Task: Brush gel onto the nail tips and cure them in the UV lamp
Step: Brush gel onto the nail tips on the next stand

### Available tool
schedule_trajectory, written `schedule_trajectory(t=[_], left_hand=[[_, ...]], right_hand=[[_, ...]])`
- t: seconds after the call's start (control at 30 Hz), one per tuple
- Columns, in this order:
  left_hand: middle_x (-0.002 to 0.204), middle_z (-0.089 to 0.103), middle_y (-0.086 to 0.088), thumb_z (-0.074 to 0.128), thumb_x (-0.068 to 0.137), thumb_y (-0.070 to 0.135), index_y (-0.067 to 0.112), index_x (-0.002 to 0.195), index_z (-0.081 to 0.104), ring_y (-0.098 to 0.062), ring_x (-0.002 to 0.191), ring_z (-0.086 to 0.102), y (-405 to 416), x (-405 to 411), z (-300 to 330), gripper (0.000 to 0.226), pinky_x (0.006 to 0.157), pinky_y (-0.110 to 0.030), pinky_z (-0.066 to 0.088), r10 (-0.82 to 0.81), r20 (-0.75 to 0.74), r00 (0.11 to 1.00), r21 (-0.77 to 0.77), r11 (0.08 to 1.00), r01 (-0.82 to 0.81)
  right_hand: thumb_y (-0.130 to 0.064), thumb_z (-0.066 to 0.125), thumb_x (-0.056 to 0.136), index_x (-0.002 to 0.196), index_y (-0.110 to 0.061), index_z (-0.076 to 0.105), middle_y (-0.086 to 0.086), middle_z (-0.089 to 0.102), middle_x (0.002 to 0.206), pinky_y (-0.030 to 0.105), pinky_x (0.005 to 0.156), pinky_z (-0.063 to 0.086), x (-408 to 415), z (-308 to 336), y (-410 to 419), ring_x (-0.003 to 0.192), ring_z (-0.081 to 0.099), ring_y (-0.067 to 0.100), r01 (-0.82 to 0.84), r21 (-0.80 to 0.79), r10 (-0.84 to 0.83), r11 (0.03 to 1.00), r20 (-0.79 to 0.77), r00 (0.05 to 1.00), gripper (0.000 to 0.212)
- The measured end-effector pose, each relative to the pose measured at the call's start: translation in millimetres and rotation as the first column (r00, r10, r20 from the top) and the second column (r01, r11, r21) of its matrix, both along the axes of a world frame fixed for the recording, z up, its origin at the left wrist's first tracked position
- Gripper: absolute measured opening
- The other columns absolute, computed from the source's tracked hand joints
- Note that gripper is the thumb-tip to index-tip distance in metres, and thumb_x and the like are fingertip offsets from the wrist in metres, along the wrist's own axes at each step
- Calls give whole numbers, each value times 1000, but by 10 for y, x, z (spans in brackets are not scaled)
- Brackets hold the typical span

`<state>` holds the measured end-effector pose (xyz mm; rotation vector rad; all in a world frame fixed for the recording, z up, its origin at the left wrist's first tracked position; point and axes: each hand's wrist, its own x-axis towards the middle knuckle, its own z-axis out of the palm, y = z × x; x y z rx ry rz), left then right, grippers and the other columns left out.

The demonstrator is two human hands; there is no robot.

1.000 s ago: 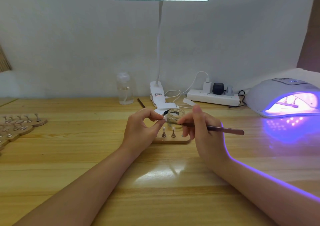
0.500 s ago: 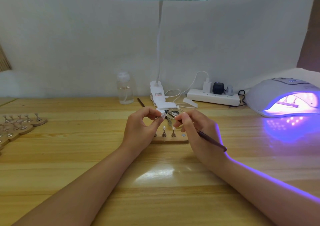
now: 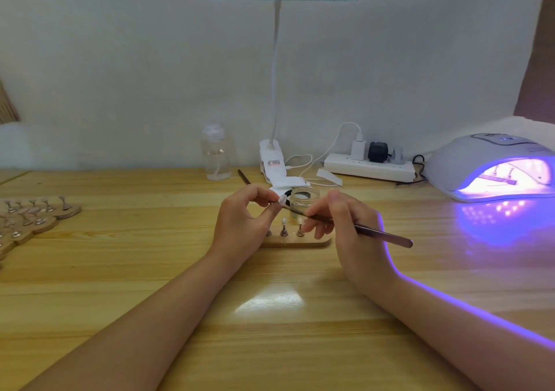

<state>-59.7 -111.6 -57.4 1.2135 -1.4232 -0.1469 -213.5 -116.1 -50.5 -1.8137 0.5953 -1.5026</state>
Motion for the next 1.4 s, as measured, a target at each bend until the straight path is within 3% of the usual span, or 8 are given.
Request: schedule_trajectory(t=[0.23, 0.37, 0.5, 0.77, 0.9, 1.03, 1.2, 1.4], left_hand=[[70, 57, 12, 69, 78, 5, 17, 74, 61, 8, 72, 52, -3, 13, 8, 15, 68, -3, 38, 9, 42, 999, 11, 1000, -9], [72, 58, 11, 69, 78, 4, 13, 76, 62, 4, 72, 53, 2, 10, 13, 11, 69, -4, 37, 11, 59, 998, 20, 1000, -12], [69, 57, 13, 68, 79, 7, 15, 73, 60, 6, 71, 52, 10, 6, 19, 13, 69, -4, 37, 11, 49, 999, 10, 1000, -12], [70, 57, 14, 69, 78, 5, 19, 72, 59, 8, 71, 52, 4, 17, 10, 18, 70, -5, 37, 16, 60, 998, 5, 1000, -17], [71, 58, 13, 69, 77, 2, 14, 74, 62, 6, 73, 52, -2, 23, 4, 14, 70, -4, 37, 21, 76, 997, 6, 1000, -21], [71, 58, 12, 70, 76, 2, 11, 74, 63, 6, 73, 52, 0, 23, 7, 12, 70, -4, 37, 24, 75, 997, -5, 1000, -24], [71, 59, 11, 70, 75, 1, 12, 73, 63, -1, 72, 54, -2, 22, 5, 13, 70, -5, 37, 36, 73, 997, -8, 999, -36], [69, 61, 10, 72, 75, 4, 17, 72, 64, -4, 72, 55, 2, 17, 7, 15, 70, -7, 39, 37, 58, 998, -15, 999, -36]], right_hand=[[-35, 36, 90, 69, -20, 63, 0, 65, 58, 16, 52, 46, 35, 6, -2, 53, 58, 10, 2, 48, -2, 999, 2, 1000, 37], [-18, 38, 98, 75, -23, 61, -4, 66, 64, 10, 55, 43, 31, 1, -25, 58, 57, 3, 53, 14, -53, 998, -41, 998, 33], [-37, 39, 91, 69, -18, 63, 3, 66, 59, 13, 54, 44, 35, 4, 1, 52, 57, 5, 2, 81, -3, 997, 13, 1000, 38], [-34, 40, 94, 69, -17, 63, 2, 66, 59, 13, 54, 44, 39, 9, 9, 53, 57, 5, 2, 78, -3, 997, 12, 1000, 38], [-15, 41, 97, 72, -23, 62, -5, 64, 62, 9, 55, 42, 30, 10, -10, 57, 56, 0, 47, 13, -46, 999, -74, 996, 33], [-33, 41, 94, 66, -22, 63, 1, 64, 56, 14, 53, 44, 41, 10, 18, 51, 54, 4, 21, 48, -19, 999, -45, 999, 37], [-15, 42, 97, 72, -23, 62, -5, 64, 63, 9, 54, 41, 27, 14, 5, 57, 57, -1, 37, 4, -36, 999, -121, 992, 33], [-22, 44, 94, 75, -24, 63, -6, 66, 66, 11, 57, 43, 21, 1, 9, 60, 59, 1, 41, -28, -43, 999, -95, 995, 27]])
